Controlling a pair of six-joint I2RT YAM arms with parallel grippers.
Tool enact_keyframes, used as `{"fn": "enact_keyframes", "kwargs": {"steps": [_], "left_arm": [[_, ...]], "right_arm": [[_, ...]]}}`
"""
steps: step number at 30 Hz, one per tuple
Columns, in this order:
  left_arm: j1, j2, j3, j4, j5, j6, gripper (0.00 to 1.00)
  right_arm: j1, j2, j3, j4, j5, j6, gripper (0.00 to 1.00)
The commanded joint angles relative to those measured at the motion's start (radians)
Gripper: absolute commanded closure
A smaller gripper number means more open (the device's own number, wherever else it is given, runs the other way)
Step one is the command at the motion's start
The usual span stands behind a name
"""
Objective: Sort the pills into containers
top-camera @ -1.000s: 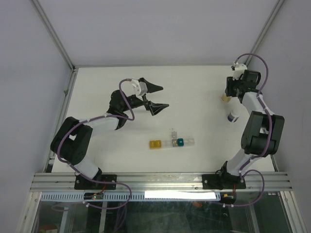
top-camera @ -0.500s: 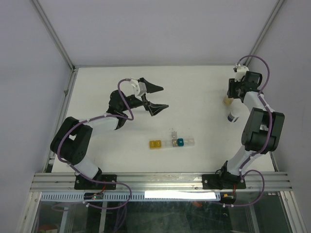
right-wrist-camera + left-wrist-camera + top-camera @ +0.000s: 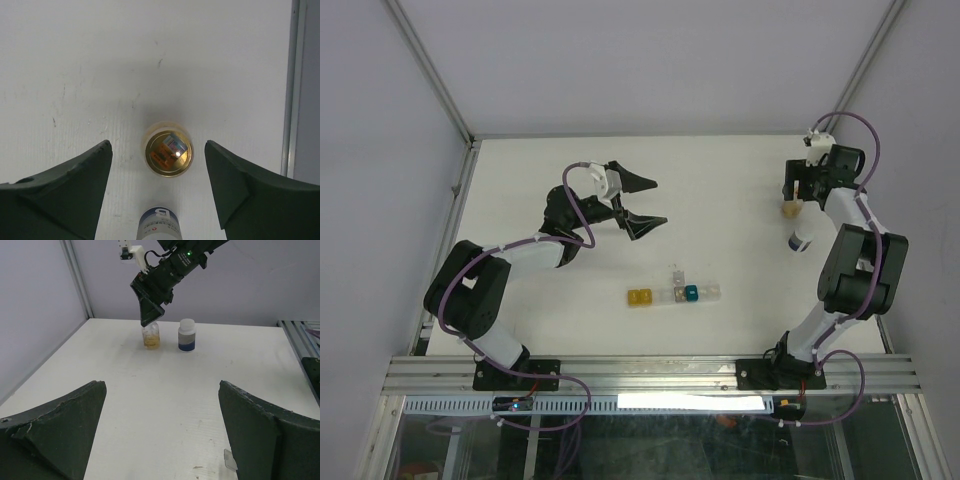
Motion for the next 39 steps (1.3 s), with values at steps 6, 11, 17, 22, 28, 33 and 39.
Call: {"fn": "enact_keyframes", "kwargs": {"steps": [6, 11, 17, 22, 28, 33, 39], "left_arm": [[0.010, 0.006, 0.007, 0.067, 0.040, -0.024, 0.01], [0.010, 0.011, 0.014, 0.069, 0.048, -0.030, 0.02], [0.010, 0.015, 0.024, 0.052, 0.057, -0.037, 0.02], [0.010, -0.017, 0.046, -0.074, 0.044, -0.001, 0.04], [-0.011, -0.157, 0.037, -0.425, -0.059, 0.114, 0.07], [-0.103, -0.344, -0.027, -0.729, -0.236, 0.267, 0.07], [-0.198, -0.450, -0.118, -0.895, -0.278, 0.390, 0.08]], "right_arm": [[-0.012, -0.167, 0.000, -0.017, -0.186, -0.029, 0.22], [-0.011, -0.229, -0.018, -0.039, -0.309, -0.031, 0.22], [-0.010, -0.295, -0.028, -0.096, -0.471, -0.037, 0.22], [0.014, -0.347, -0.057, -0.136, -0.584, -0.010, 0.22], [0.103, -0.414, -0.150, -0.141, -0.655, -0.015, 0.22], [0.206, -0.399, -0.177, -0.161, -0.701, -0.026, 0.22], [0.330, -0.324, -0.161, -0.222, -0.699, -0.059, 0.22]]}}
